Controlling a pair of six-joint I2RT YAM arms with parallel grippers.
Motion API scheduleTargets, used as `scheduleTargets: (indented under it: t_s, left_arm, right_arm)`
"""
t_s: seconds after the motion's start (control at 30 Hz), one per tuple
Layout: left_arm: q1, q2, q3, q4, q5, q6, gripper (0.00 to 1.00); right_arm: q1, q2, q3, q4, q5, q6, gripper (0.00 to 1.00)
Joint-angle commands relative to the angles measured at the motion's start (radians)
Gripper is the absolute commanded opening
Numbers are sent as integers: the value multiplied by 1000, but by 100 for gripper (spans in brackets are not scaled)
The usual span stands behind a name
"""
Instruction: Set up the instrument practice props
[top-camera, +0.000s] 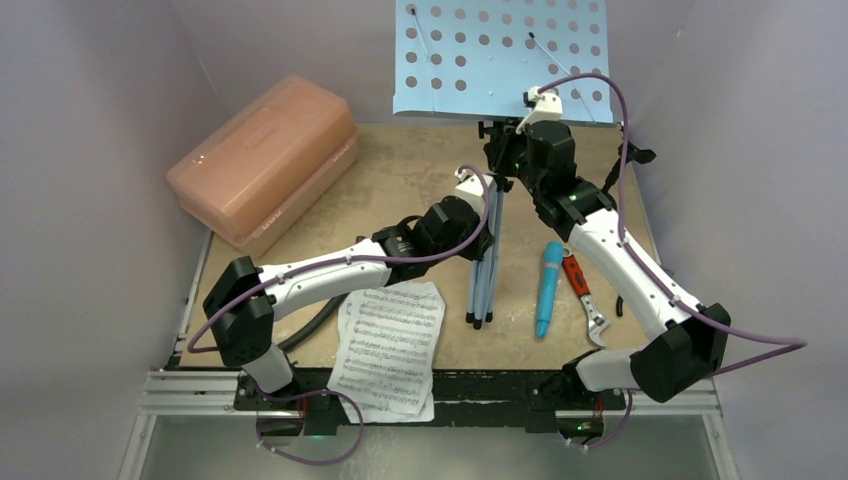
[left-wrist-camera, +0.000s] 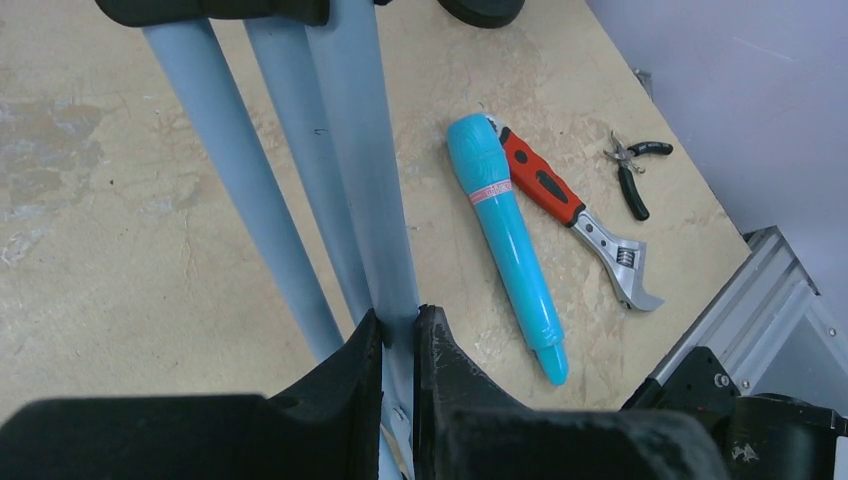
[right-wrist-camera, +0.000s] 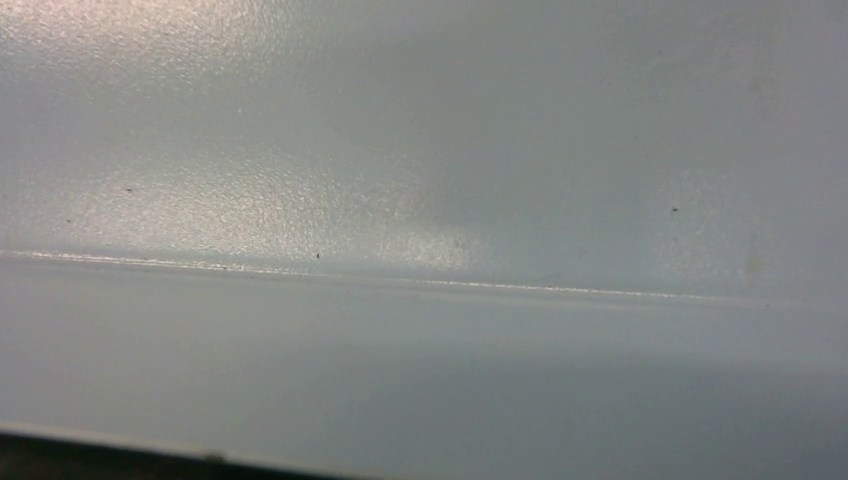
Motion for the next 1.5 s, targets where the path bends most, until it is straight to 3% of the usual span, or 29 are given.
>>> scheduleTargets:
  t_s: [0.0, 0.73, 1.47]
  left_arm:
    - [9, -13, 0, -10, -23, 113, 0]
    - [8, -19, 29, -22, -138, 262, 0]
    - [8, -28, 11, -9, -193, 291, 0]
  right_arm:
    - [14, -152, 99, 380, -107, -24, 0]
    - [14, -163, 112, 642, -201, -112, 0]
    - [15, -182, 54, 960, -291, -109, 0]
